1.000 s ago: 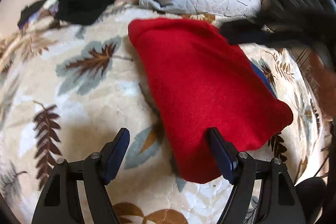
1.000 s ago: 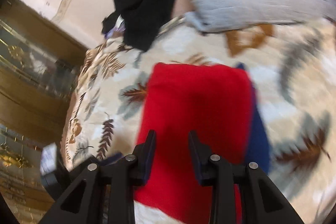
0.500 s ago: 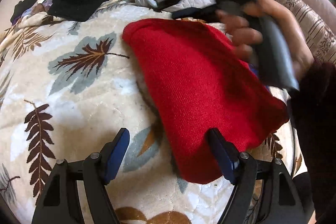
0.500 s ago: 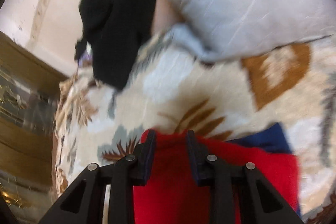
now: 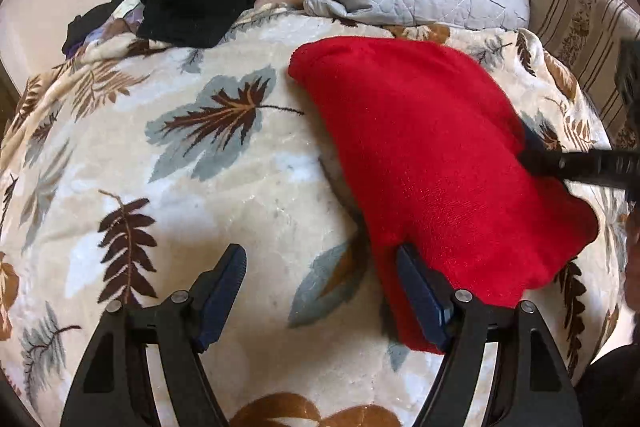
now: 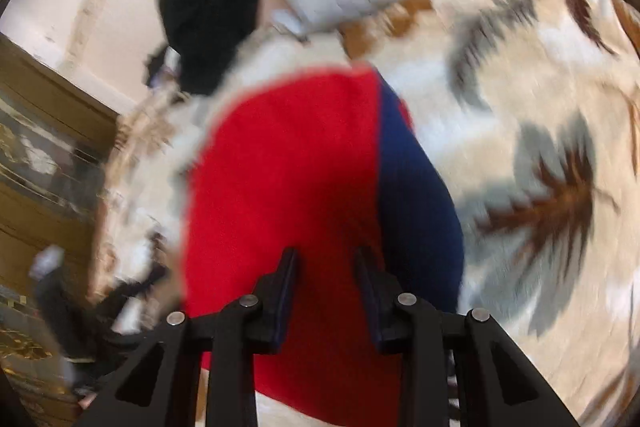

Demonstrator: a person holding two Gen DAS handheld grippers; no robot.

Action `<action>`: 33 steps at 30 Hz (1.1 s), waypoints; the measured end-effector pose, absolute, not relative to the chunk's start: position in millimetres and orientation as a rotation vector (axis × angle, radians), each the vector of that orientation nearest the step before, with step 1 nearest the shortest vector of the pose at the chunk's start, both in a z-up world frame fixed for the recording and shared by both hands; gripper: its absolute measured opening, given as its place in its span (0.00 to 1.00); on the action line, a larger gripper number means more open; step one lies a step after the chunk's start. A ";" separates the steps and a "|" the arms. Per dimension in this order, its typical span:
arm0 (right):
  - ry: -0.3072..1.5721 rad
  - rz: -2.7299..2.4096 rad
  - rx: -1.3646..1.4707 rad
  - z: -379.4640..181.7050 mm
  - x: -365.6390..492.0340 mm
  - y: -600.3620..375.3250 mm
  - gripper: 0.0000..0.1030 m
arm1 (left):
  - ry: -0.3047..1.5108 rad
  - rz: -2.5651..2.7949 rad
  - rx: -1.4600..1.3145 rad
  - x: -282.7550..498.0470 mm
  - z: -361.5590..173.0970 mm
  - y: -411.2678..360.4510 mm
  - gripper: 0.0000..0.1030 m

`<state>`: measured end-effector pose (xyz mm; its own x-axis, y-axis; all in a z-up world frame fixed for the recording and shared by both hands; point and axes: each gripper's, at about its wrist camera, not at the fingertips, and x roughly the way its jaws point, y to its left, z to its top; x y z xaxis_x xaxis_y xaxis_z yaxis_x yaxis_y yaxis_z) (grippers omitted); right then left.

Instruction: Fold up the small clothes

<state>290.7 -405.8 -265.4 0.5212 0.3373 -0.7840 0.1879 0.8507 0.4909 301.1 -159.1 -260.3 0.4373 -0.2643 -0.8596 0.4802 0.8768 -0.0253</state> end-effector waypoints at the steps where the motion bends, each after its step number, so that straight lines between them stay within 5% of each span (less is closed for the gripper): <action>1: 1.034 0.091 0.574 -262.4 287.6 -406.3 0.33 | 1.015 -0.463 0.222 300.2 -256.4 -157.3 0.75; 25: 1.005 0.080 0.670 -271.3 287.4 -414.5 0.36 | 0.917 -0.423 0.281 299.6 -245.2 -165.3 0.75; 33: 0.863 0.046 0.664 -245.3 270.8 -428.2 0.36 | 0.802 -0.428 0.168 304.1 -214.3 -160.5 0.76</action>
<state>270.8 -428.2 -245.3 0.6618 0.2968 -0.6884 0.2216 0.7998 0.5579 304.1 -160.5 -214.3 0.6152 -0.3065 -0.7264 0.4320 0.9017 -0.0146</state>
